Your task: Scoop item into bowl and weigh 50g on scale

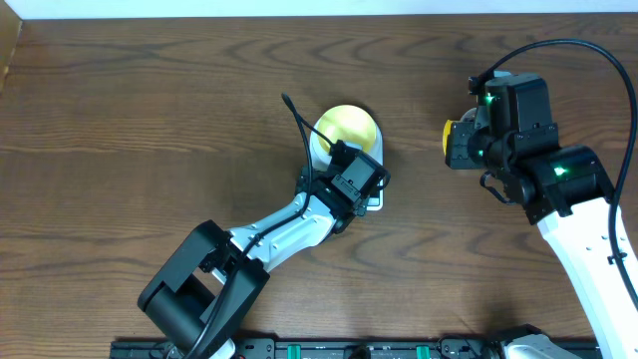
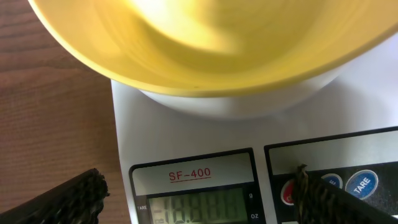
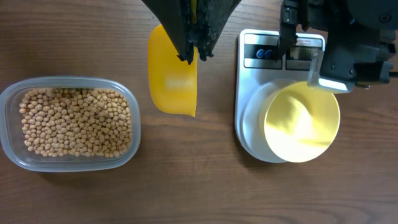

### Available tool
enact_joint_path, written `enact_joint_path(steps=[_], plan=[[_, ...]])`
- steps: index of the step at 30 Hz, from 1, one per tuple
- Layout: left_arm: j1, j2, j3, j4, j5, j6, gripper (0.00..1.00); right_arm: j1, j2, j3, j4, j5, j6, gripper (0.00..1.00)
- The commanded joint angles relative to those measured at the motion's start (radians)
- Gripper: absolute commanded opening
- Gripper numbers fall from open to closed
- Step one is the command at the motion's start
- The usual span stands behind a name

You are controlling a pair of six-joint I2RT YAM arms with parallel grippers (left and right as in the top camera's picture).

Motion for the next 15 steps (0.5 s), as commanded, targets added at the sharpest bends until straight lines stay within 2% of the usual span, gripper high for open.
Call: enact_joint_path(steps=[1, 15], plan=[[0.0, 0.057, -0.007, -0.014, 0.008, 0.006, 0.98, -0.003, -0.001, 0.019, -0.003, -0.003, -0.008, 0.01], [0.0, 0.067, -0.006, -0.014, 0.007, 0.008, 0.98, -0.003, -0.001, 0.019, -0.008, -0.01, -0.008, 0.01]])
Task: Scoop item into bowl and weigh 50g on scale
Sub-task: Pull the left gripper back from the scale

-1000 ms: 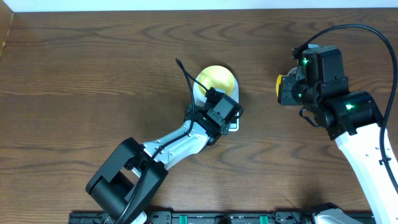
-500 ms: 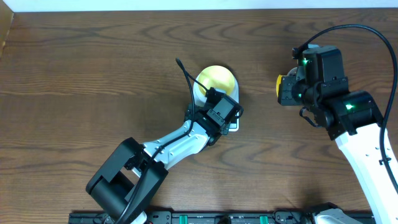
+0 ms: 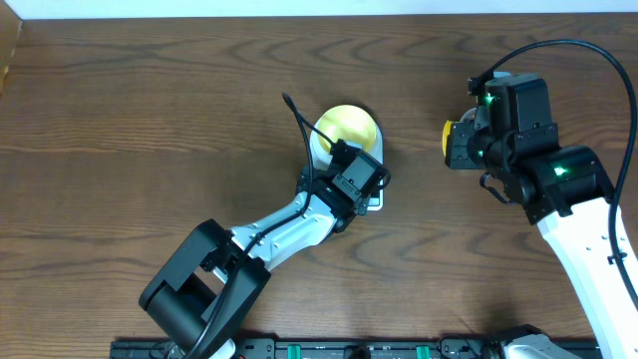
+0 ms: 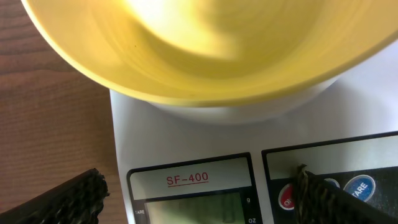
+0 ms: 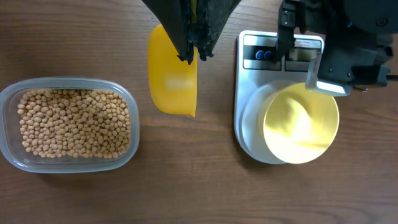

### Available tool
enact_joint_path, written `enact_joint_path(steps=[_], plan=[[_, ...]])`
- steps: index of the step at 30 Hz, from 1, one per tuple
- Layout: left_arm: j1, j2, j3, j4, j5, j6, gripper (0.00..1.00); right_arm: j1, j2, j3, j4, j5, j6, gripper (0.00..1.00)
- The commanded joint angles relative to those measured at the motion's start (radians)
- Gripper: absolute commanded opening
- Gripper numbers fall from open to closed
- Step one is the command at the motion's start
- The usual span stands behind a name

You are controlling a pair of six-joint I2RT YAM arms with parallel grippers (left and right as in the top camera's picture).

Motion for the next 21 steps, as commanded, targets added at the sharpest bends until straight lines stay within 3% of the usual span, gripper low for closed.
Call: enact_joint_path(steps=[1, 21], plan=[[0.0, 0.057, -0.011, -0.021, 0.008, 0.015, 0.98, -0.003, -0.001, 0.019, -0.008, -0.005, -0.008, 0.01], [0.0, -0.267, -0.008, -0.172, 0.029, 0.033, 0.98, -0.003, -0.001, 0.019, -0.004, -0.005, -0.009, 0.01]])
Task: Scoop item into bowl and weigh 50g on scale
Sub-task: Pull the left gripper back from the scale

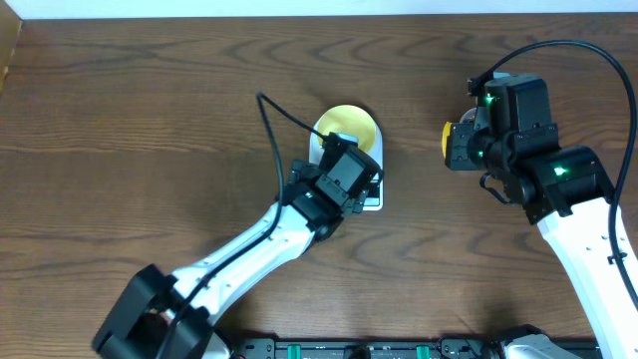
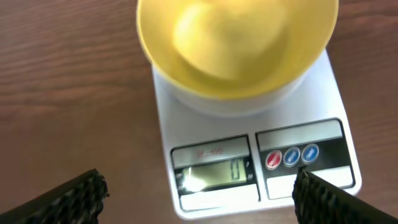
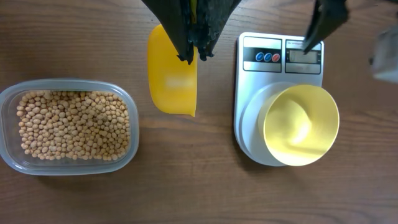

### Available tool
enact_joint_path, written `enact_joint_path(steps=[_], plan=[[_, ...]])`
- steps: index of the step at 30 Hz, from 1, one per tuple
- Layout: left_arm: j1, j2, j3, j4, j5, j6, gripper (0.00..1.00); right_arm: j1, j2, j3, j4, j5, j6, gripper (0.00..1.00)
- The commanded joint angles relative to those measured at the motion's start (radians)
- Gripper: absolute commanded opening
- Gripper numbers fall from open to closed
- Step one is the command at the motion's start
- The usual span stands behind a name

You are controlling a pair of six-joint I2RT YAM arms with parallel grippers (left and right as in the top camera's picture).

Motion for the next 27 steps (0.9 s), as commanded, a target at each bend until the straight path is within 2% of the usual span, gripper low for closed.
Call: enact_joint_path(steps=[1, 16, 27], plan=[[0.0, -0.055, -0.011, -0.054, 0.024, 0.008, 0.98, -0.003, -0.001, 0.019, 0.002, -0.002, -0.009, 0.01], [0.0, -0.266, -0.011, -0.171, 0.153, 0.035, 0.98, -0.003, -0.001, 0.019, -0.005, -0.002, -0.008, 0.01], [0.0, -0.28, -0.011, -0.214, 0.178, 0.085, 0.98, -0.003, -0.001, 0.019, 0.007, 0.048, -0.008, 0.01]])
